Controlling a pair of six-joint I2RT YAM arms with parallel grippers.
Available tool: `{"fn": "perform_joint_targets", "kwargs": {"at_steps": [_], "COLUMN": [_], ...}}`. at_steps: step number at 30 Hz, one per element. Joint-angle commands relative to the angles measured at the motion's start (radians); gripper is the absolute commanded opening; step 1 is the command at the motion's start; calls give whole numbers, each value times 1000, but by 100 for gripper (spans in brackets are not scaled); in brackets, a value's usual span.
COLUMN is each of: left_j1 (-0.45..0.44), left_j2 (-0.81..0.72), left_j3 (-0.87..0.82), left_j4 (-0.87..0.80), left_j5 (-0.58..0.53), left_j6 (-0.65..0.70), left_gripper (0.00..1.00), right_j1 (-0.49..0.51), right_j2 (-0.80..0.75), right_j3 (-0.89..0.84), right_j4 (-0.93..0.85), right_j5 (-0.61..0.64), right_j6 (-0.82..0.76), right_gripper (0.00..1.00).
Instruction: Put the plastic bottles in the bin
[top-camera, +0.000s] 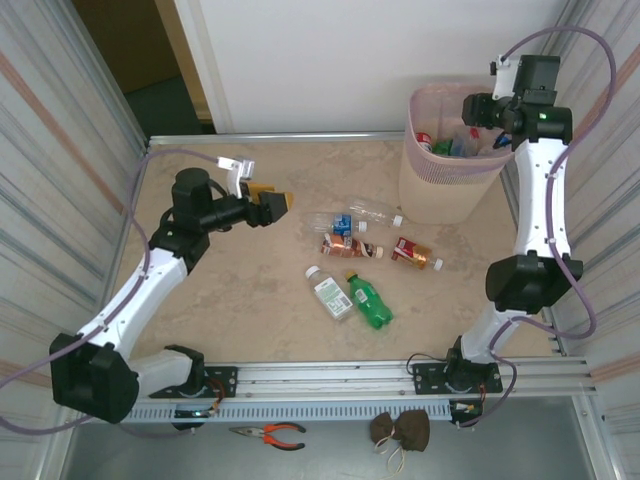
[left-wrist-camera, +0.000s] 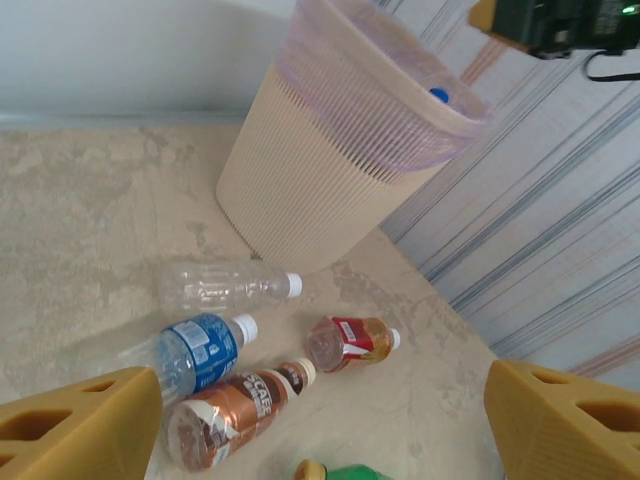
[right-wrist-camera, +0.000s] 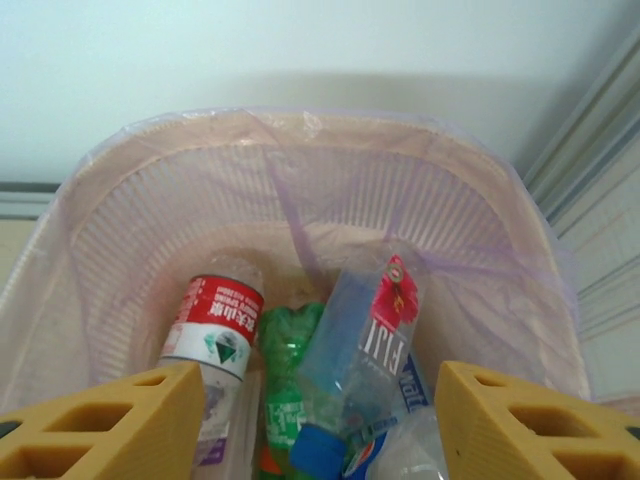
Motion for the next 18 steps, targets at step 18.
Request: {"fn": "perform_joint_targets", "kwargs": {"at_steps": [18], "left_j1": [-18], "left_j2": [134], "left_j3": [64], "left_j4": [-43], "left_j5": [38], "left_j6": [-66], "left_gripper": [83], "right_j1": [-53], "right_j2": [188], "right_j3": [56], "right_j4": [-191], "right_j5": [99], "right_j6": [141], "right_gripper": [53]}}
